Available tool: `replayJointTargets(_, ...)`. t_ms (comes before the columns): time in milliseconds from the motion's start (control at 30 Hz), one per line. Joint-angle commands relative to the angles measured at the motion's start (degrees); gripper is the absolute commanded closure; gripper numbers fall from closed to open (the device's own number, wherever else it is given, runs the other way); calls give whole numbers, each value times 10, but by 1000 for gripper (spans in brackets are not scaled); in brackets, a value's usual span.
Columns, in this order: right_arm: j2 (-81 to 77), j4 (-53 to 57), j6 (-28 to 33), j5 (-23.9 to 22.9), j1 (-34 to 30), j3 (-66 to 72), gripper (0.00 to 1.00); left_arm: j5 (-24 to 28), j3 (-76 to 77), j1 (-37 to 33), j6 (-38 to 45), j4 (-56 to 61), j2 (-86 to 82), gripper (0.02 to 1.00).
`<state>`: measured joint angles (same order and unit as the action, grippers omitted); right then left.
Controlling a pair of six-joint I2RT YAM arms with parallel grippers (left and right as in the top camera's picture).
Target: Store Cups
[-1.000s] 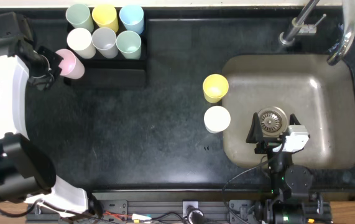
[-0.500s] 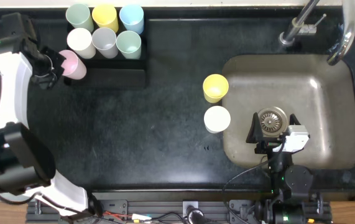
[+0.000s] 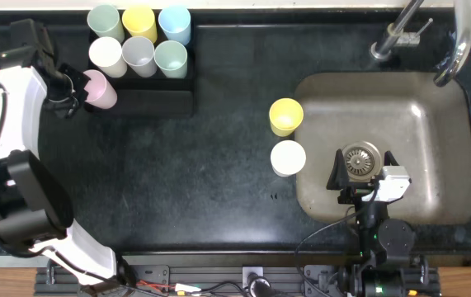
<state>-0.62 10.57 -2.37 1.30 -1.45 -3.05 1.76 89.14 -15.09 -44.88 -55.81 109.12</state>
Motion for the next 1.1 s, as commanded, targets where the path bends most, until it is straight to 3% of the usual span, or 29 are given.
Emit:
replayJointTargets(33,4,-3,-3,4,-1,1,5,-3,5,6,-7,17,13,936)
replayJointTargets(67,4,-3,-3,4,-1,1,3,-3,5,6,-7,18,13,700)
replayJointTargets(100,4,-3,-3,4,-1,1,5,-3,5,6,-7,18,13,259)
replayJointTargets(133,4,-3,-3,4,-1,1,3,-3,5,6,-7,18,13,29)
replayJointTargets(500,4,-3,-3,4,-1,1,3,-2,5,6,-6,4,-43,18)
replayJointTargets(667,4,-3,-3,4,-1,1,5,37,5,33,24,0,-125,18)
replayJointTargets(833,4,-3,-3,4,-1,1,3,42,22,155,66,-2,-164,18)
replayJointTargets(1100,4,-3,-3,4,-1,1,3,-45,26,468,6,5,-118,18)
